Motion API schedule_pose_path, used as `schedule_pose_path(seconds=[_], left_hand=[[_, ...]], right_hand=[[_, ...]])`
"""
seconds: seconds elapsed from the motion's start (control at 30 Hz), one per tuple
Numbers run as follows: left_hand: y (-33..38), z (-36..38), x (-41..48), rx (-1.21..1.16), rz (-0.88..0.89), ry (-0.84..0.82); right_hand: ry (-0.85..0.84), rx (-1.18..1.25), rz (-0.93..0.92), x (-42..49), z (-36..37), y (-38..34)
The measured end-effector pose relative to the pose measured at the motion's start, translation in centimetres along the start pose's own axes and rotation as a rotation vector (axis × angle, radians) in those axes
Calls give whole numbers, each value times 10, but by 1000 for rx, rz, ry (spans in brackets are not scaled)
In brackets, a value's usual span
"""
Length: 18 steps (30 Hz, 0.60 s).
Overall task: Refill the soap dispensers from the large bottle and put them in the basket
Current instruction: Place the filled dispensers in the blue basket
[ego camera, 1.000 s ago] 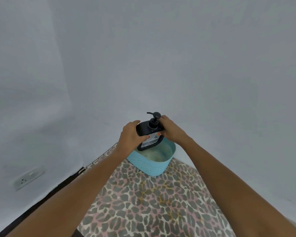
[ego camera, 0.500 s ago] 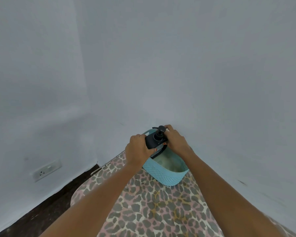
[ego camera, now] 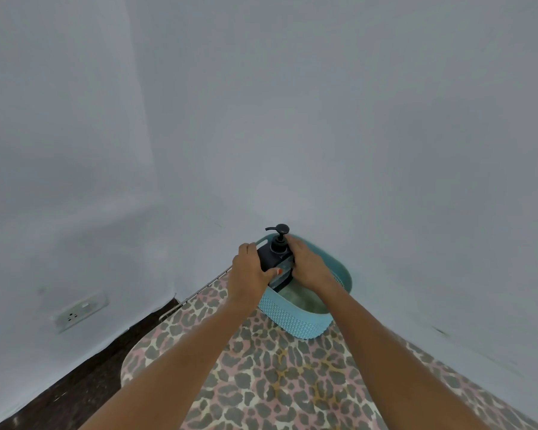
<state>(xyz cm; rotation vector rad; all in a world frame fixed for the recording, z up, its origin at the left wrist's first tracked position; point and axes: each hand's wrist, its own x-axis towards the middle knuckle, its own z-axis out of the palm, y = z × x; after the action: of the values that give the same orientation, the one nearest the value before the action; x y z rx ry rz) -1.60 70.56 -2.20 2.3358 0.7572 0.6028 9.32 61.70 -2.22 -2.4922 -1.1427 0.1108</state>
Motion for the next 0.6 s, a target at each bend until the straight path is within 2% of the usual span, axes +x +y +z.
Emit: schedule_pose_path(seconds=[0.07,0.13,0.23,0.37,0.6], left_hand=[[1,-2,-1,29,-1,-2],[3,-4,-4,43,2,-2],[8,-8,-12,48,29,26],[19,-12,-26,10,75,70],[59,-13,-67,-40,147,-35]], right_hand=[[-48,-105,23,-3,-5,-1],[-54,-21,56,-11,-10,-4],[9,107,100,-28,-18,-5],[77,95,122,-57,-32,0],[209,57,129,-123,-64,12]])
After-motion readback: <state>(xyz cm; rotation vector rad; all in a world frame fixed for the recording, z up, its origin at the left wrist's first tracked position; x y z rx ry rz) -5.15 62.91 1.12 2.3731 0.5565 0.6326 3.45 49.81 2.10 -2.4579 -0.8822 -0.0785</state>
